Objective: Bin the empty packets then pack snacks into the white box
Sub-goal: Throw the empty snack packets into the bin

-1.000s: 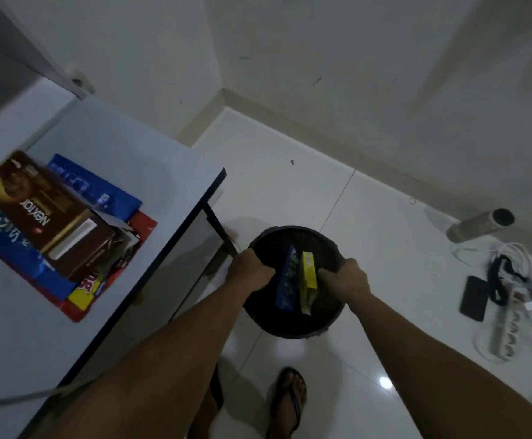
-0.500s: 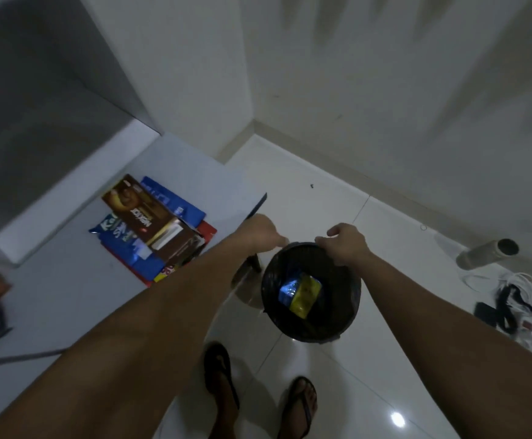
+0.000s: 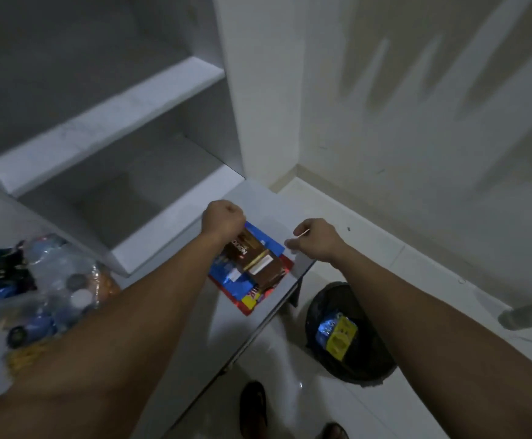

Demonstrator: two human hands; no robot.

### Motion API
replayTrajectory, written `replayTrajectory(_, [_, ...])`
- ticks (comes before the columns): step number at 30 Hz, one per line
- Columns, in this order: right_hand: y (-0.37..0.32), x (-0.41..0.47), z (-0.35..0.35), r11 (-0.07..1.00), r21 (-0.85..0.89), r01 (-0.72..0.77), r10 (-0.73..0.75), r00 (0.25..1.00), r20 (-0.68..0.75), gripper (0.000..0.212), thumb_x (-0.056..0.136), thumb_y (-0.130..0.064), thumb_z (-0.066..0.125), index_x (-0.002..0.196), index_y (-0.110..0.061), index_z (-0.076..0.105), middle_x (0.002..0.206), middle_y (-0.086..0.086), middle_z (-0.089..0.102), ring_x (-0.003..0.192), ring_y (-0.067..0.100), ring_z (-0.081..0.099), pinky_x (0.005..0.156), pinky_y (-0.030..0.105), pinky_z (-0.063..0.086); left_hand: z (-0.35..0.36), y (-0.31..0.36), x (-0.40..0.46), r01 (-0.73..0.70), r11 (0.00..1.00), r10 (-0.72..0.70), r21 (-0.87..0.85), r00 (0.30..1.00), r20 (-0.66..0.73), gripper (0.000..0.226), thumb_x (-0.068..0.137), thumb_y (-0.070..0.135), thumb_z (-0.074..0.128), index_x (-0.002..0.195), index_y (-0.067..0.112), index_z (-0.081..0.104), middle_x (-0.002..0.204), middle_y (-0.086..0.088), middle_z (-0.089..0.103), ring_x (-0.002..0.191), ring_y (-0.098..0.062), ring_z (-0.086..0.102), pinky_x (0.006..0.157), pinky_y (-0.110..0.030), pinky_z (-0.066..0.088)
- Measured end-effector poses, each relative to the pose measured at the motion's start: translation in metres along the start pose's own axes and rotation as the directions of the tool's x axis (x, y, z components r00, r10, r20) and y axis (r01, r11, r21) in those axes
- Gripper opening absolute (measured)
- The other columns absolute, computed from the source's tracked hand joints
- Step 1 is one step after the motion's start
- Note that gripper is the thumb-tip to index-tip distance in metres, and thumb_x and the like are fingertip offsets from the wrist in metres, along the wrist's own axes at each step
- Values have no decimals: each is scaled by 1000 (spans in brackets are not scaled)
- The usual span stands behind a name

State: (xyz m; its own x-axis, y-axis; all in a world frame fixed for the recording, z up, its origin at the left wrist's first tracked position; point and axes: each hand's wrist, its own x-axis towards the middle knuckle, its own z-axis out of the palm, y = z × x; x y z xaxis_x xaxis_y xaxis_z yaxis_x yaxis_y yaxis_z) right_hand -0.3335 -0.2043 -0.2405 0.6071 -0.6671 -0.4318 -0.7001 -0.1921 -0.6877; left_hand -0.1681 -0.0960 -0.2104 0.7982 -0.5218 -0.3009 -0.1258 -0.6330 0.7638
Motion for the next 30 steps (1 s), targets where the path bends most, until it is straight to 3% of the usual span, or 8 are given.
replayTrajectory(3, [-22, 0, 37, 977, -197, 77, -67, 996, 57, 76, 68, -48, 80, 127, -13, 50, 123, 9, 61, 109, 25, 59, 88, 32, 48, -20, -35, 7, 135, 982, -116, 133, 983, -141, 20, 84, 13, 55, 91, -1, 68, 99, -20, 68, 95, -35, 65, 73, -33, 48])
replayTrajectory(7, [-30, 4, 77, 947, -314, 73, -35, 992, 125, 106, 53, -58, 83, 137, -20, 34, 128, 9, 52, 114, 27, 54, 96, 41, 48, -24, -91, 20, 389, 914, -376, 113, 919, -122, 43, 79, 26, 64, 111, -2, 63, 118, -23, 64, 108, -37, 62, 88, -37, 51])
replayTrajectory(13, [-22, 6, 96, 963, -270, 24, 6, 994, 109, 84, 69, -46, 80, 135, -20, 36, 126, 5, 59, 110, 22, 60, 84, 28, 47, 16, -162, 55, 478, 813, -524, -331, 849, -62, 50, 47, 29, 60, 93, 10, 60, 93, -13, 71, 78, -31, 71, 73, -50, 60])
replayTrajectory(16, [-21, 5, 93, 960, -278, 30, -9, 997, 76, 77, 71, -46, 76, 133, -21, 39, 122, 3, 62, 106, 21, 61, 81, 26, 46, 13, -137, 38, 455, 705, -548, -544, 837, -9, 45, 50, 19, 66, 92, 5, 60, 86, -13, 68, 70, -30, 71, 66, -46, 61])
replayTrajectory(19, [-18, 5, 92, 961, -274, 18, -1, 998, 63, 76, 71, -47, 74, 134, -22, 39, 122, 3, 62, 105, 22, 61, 84, 28, 49, 11, -115, 21, 474, 649, -546, -595, 835, 69, 28, 60, 7, 69, 86, 4, 61, 84, -15, 70, 70, -30, 71, 67, -37, 60])
replayTrajectory(23, [-16, 3, 89, 968, -252, 14, 3, 998, 64, 78, 74, -49, 72, 137, -22, 36, 125, 3, 60, 108, 21, 60, 85, 28, 48, 18, -112, 24, 491, 678, -538, -548, 838, 85, 22, 67, 7, 68, 87, 7, 58, 84, -13, 67, 75, -31, 69, 75, -41, 59])
replayTrajectory(27, [-13, 2, 87, 981, -195, 13, 1, 997, 73, 77, 76, -47, 72, 138, -22, 35, 127, 2, 59, 109, 19, 59, 88, 28, 48, 15, -107, 19, 475, 880, -472, 27, 879, -69, 37, 71, 33, 66, 100, 14, 53, 108, -10, 46, 110, -31, 48, 82, -33, 42])
replayTrajectory(30, [-11, 3, 88, 982, -190, 5, 8, 998, 66, 76, 75, -48, 72, 138, -22, 36, 126, 2, 60, 108, 19, 59, 85, 26, 47, 18, -106, 22, 366, 930, -360, 45, 927, -102, 46, 74, 25, 68, 115, 16, 49, 121, -15, 43, 116, -34, 43, 90, -36, 44])
